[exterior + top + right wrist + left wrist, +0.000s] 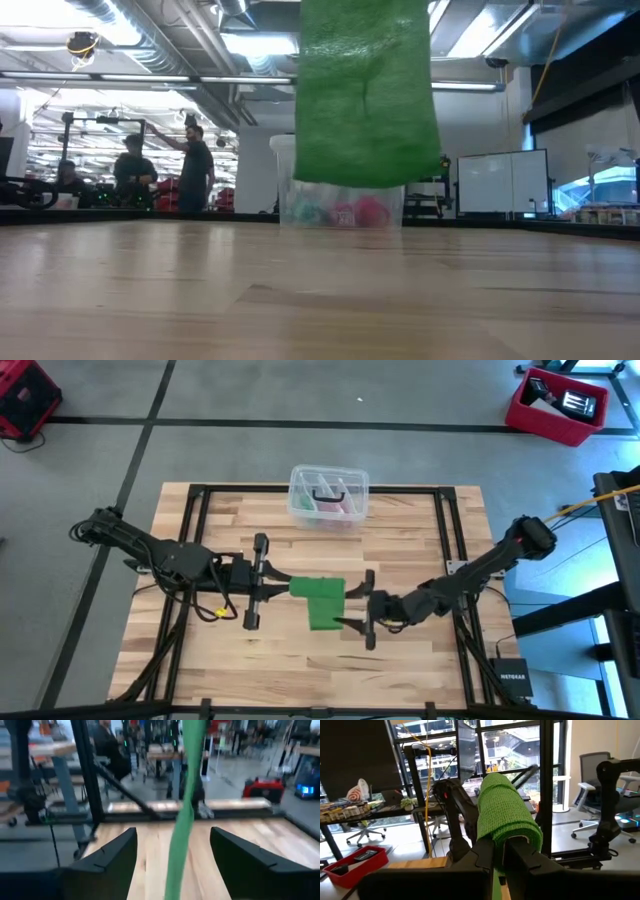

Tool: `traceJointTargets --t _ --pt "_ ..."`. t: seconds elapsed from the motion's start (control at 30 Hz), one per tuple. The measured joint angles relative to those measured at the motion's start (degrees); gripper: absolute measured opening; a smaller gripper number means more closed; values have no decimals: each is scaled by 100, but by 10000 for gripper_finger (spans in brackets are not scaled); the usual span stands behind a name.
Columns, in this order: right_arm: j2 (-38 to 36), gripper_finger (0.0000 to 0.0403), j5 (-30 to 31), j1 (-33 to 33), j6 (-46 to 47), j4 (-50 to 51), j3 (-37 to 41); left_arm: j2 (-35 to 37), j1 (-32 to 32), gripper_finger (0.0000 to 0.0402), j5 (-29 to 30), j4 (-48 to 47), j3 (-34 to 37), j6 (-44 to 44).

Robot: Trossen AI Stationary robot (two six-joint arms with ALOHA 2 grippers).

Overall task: Roll bandage
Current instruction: Roll the green bandage

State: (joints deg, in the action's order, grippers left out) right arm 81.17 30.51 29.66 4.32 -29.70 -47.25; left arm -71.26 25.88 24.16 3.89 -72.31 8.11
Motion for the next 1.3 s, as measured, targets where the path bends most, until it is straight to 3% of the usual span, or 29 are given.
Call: traceJointTargets --t 0.23,0.47,0.7,0.83,1.03,1.3 --pt "486 253 66 -332 -312 -488 -6 0 -1 17 0 4 0 2" --pt "876 253 -491 -625 -318 -1125 -6 0 -1 17 0 10 0 1" --pt "983 249 -543 -654 -446 -1291 -8 0 -3 17 0 14 0 1" --pt "983 191 -580 -652 -540 -1247 -8 0 -3 17 0 22 0 1" --pt "983 20 -613 -644 -1077 -1208 -8 0 -3 17 2 263 0 102" --pt "983 6 -427 -171 -1104 -887 -226 13 -56 17 236 345 0 463"
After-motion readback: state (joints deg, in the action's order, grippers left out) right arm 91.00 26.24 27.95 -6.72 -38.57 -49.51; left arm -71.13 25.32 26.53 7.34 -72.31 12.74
